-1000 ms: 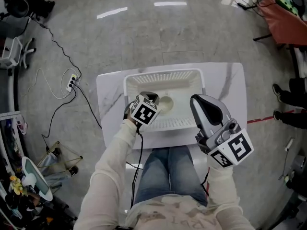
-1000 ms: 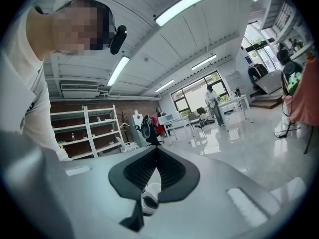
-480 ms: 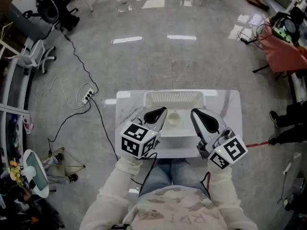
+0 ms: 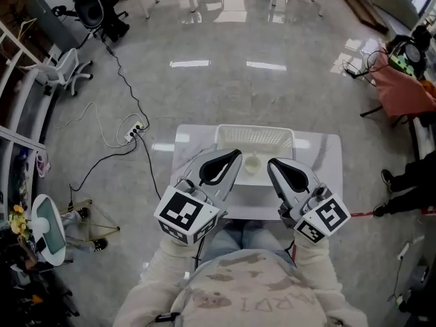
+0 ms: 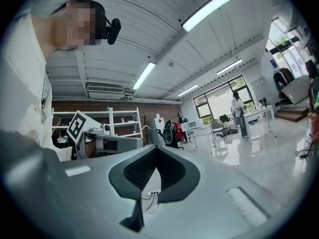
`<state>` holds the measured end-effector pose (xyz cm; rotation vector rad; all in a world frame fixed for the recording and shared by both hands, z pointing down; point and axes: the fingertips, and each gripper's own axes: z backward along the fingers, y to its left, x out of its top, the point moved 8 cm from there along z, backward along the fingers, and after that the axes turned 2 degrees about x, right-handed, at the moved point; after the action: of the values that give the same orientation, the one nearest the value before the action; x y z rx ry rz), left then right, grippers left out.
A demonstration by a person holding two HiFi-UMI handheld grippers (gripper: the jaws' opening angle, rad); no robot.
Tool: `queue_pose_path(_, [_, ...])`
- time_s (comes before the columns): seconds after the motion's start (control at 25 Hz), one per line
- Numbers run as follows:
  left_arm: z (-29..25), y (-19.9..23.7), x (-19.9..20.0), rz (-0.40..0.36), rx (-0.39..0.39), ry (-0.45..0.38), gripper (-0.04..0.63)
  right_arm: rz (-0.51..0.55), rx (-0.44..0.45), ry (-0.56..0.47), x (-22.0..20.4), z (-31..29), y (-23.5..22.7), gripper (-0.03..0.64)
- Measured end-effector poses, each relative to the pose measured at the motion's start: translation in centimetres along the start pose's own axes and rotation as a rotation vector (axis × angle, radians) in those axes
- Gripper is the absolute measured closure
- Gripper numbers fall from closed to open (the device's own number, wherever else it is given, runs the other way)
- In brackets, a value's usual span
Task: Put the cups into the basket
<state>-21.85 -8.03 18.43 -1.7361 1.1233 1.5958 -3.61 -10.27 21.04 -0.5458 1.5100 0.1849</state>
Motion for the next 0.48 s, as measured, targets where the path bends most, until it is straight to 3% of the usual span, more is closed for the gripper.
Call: queue_pose_path(0.48, [3.8,-2.2,1.1,-0.051,-0.040,-0.052,0.594,0.075,-0.003,-0.053,2.5,0.7,5.5,0.591])
